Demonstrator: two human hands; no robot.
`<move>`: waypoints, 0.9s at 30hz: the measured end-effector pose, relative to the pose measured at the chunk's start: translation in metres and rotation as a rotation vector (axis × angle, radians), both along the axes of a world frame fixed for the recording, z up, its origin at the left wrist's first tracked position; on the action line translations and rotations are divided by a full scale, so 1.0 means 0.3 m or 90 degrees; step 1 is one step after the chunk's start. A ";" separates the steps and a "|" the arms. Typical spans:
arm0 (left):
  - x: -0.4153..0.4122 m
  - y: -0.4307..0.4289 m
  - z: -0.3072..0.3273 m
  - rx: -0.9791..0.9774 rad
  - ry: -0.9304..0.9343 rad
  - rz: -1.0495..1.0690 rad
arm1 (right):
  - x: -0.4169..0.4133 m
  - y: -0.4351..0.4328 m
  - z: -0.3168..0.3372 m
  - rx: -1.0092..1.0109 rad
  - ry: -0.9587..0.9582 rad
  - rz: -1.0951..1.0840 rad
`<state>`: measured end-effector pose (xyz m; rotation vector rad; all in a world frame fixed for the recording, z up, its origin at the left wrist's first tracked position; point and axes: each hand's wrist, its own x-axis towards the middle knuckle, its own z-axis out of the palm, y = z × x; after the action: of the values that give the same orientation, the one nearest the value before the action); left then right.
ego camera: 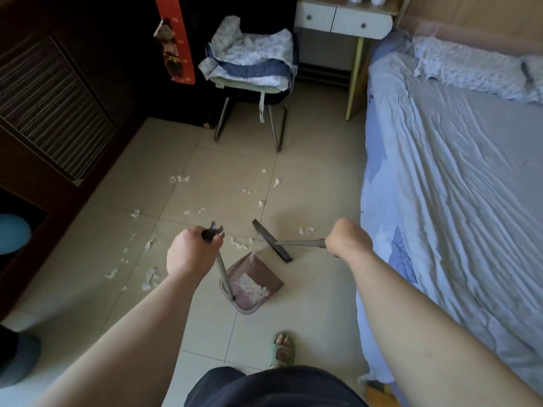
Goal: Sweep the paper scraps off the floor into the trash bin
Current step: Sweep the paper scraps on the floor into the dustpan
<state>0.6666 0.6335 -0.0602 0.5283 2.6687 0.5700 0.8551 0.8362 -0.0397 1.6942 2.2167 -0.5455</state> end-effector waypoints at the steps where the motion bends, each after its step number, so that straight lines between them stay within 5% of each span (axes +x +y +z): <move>1: 0.001 0.011 0.000 0.001 0.002 0.002 | 0.006 0.017 0.001 0.010 0.001 -0.001; 15: 0.049 0.101 -0.034 0.015 0.007 0.059 | 0.055 0.217 -0.096 0.001 0.013 -0.098; 27: 0.017 0.047 -0.012 -0.005 0.023 0.111 | -0.129 0.100 -0.104 -0.062 -0.001 0.073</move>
<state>0.6717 0.6477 -0.0637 0.3067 2.7677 0.6035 0.8164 0.8663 -0.0709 1.5091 2.2305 -0.6120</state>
